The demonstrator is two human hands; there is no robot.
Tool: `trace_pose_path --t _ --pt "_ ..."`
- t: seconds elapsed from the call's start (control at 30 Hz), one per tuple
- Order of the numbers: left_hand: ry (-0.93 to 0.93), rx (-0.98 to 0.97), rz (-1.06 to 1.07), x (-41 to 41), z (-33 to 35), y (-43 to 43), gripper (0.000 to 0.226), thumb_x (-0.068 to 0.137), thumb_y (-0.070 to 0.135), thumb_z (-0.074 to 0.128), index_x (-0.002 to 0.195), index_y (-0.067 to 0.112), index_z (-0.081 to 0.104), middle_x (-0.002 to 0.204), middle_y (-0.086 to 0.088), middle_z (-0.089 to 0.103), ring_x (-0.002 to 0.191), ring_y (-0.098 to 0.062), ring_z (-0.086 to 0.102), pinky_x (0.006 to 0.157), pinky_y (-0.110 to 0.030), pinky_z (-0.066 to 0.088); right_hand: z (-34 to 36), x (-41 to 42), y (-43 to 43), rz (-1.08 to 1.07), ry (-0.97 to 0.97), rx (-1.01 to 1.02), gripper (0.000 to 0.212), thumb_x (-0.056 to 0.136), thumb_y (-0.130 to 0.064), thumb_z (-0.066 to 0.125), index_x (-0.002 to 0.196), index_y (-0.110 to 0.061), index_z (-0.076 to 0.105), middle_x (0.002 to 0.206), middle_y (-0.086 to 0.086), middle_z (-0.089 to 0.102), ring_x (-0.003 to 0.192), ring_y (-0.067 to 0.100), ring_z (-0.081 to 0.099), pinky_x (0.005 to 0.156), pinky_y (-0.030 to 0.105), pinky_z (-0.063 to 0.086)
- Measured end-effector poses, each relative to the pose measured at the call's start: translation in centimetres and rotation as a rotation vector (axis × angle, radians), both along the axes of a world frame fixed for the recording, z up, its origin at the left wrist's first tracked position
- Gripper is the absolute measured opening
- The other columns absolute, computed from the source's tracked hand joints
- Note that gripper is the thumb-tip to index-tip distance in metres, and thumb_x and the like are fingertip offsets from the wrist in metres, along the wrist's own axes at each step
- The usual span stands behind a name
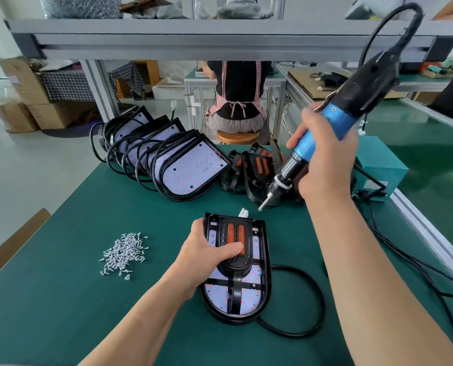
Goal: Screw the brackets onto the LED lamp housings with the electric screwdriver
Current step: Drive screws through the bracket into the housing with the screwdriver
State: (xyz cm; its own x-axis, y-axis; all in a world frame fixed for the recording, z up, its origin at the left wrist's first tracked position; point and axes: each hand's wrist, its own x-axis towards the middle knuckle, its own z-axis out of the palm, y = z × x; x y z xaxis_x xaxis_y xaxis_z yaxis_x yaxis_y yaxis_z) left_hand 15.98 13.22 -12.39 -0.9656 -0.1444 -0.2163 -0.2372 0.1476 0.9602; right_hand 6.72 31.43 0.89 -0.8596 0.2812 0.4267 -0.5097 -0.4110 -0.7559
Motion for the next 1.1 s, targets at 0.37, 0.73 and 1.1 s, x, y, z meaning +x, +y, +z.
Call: trace_pose_path --t 0.37,0.73,1.1 --pt "-0.024 -0.016 0.022 0.9 -0.1 0.4 0.076 0.055 0.054 0.084 0.121 0.036 0.052 0.105 0.018 0.074 0.101 -0.006 0.070 0.100 -0.039 0.052 -3.7 0.2 1.0 0.098 -0.301 -0.443 0.024 0.096 -0.032 0.069 0.089 -0.013 0.055 0.064 -0.004 0.056 0.056 0.010 0.054 0.057 0.023 0.050" --pt "0.145 -0.577 0.280 2.1 2.1 -5.3 0.012 0.089 0.035 0.066 0.099 0.029 0.067 0.072 0.016 0.060 0.071 -0.005 0.057 0.069 -0.018 0.044 -6.6 1.5 1.2 0.081 -0.402 -0.514 0.040 0.090 -0.047 0.073 0.105 -0.015 0.053 0.088 -0.006 0.054 0.079 0.014 0.052 0.084 0.029 0.045" --pt "-0.043 -1.149 0.083 1.1 1.0 -12.3 0.008 0.084 0.032 0.069 0.091 0.034 0.064 0.093 0.013 0.055 0.101 -0.016 0.052 0.081 -0.029 0.032 -6.3 2.3 0.7 0.130 -0.402 -0.446 0.033 0.092 -0.053 0.066 0.091 -0.022 0.055 0.072 -0.010 0.055 0.062 0.009 0.056 0.059 0.021 0.044"
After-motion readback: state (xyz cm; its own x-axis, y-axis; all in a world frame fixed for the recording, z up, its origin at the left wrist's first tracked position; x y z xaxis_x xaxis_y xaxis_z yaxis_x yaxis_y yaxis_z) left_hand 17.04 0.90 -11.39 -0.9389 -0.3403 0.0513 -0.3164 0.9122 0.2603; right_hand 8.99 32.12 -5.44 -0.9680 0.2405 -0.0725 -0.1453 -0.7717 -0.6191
